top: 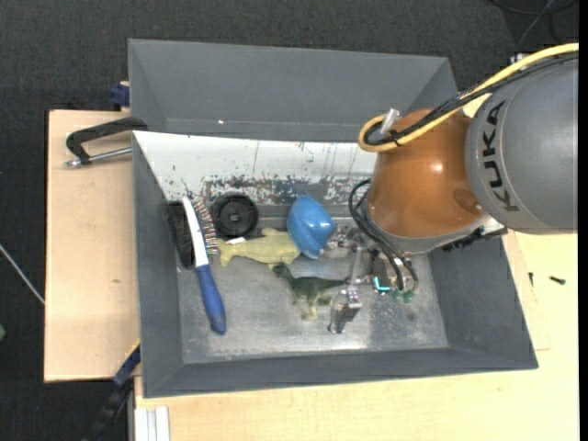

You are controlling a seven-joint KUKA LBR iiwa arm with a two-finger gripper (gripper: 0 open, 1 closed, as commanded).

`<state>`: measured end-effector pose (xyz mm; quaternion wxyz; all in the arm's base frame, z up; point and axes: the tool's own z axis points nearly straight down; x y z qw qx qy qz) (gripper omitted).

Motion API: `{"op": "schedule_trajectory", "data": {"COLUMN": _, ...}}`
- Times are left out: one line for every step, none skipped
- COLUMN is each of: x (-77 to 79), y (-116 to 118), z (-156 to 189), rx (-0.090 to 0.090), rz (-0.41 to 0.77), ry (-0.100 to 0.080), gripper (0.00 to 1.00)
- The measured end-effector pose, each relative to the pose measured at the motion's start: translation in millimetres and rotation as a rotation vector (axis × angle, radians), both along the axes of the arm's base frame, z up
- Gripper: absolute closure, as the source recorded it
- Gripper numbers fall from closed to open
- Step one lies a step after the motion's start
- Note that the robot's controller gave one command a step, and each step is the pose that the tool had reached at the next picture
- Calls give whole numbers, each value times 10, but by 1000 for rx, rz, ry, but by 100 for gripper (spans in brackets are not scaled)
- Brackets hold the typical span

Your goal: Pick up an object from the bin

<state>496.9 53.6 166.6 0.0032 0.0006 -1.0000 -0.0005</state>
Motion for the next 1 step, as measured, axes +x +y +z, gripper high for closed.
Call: {"op": "schedule_trajectory", "data": {"x": 188, "y": -81, "z": -989, "rx": 0, "rz": -93, "ry": 0, "gripper": 0}}
